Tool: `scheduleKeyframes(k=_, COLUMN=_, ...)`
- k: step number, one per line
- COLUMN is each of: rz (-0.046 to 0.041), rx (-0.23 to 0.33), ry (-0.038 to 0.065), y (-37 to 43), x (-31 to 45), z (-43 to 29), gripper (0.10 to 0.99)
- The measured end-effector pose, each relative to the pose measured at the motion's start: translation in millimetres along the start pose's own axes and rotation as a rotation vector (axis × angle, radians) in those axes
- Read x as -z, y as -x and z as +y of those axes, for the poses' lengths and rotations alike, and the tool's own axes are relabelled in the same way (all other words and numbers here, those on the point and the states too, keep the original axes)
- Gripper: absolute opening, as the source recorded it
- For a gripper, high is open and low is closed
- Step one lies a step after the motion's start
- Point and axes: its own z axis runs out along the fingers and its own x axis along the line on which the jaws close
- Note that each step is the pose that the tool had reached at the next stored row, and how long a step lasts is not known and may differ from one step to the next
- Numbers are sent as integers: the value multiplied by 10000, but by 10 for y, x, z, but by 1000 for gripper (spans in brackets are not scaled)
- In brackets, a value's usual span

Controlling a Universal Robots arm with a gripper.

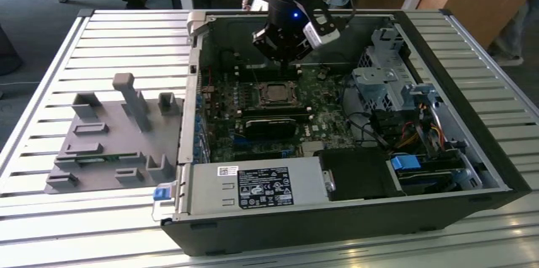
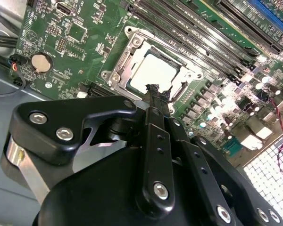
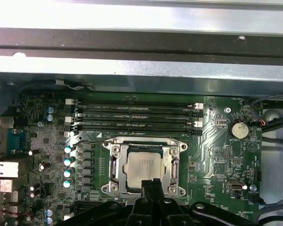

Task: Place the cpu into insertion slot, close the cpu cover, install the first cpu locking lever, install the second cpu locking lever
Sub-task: 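Install the first cpu locking lever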

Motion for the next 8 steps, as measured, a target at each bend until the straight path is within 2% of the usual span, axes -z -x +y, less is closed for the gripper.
scheduleKeyframes(k=4, rz=-4, rx=32, ry=2, y=-16, x=-1, z=0, gripper=106)
scheduleKeyframes(k=8, rz=-7, rx=42, ry=1, y=-106, x=-1, z=1, gripper=106)
